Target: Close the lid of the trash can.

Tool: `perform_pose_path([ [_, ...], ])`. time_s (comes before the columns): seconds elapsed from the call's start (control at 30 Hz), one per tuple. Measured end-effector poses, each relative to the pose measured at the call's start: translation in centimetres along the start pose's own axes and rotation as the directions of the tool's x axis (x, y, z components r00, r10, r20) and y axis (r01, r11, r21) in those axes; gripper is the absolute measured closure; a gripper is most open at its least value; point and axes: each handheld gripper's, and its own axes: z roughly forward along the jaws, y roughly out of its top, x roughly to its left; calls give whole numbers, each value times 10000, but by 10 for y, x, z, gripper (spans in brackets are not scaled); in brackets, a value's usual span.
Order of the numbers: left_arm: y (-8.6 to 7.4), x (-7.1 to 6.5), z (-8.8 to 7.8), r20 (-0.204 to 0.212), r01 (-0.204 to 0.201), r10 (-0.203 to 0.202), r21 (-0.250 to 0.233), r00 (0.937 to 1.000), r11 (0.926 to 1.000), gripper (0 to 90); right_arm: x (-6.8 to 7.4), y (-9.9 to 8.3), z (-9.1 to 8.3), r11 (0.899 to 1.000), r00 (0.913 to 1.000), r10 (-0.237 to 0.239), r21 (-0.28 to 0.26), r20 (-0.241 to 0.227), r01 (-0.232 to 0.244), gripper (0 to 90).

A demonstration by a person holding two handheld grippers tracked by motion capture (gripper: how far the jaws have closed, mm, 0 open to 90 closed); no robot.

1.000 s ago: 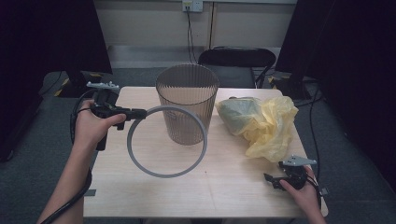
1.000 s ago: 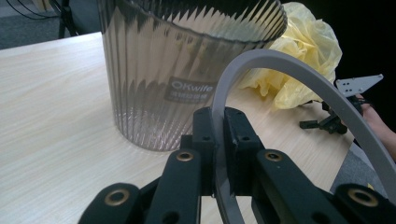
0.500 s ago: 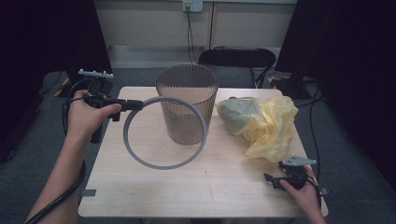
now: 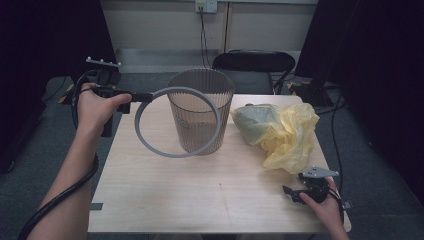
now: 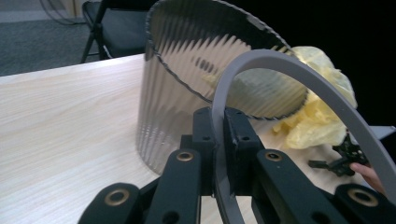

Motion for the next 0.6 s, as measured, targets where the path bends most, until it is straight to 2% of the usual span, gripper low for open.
perform_pose_path([
  [0.1,7,3,4,-83,245,-246,-132,9997,9996,840,0,0,0,10000,10000,3,1,0,-3,143],
  [0.33,26,4,15,-472,302,-307,-107,9984,9995,840,0,0,0,10000,10000,3,-2,1,-3,143],
  [0.4,29,5,18,-628,237,-243,-100,9977,9997,840,0,0,0,10000,10000,-17,-15,9,17,142],
  [0.6,35,7,28,-812,405,-408,-48,9959,9992,840,0,0,0,10000,10000,2,3,0,-2,143],
])
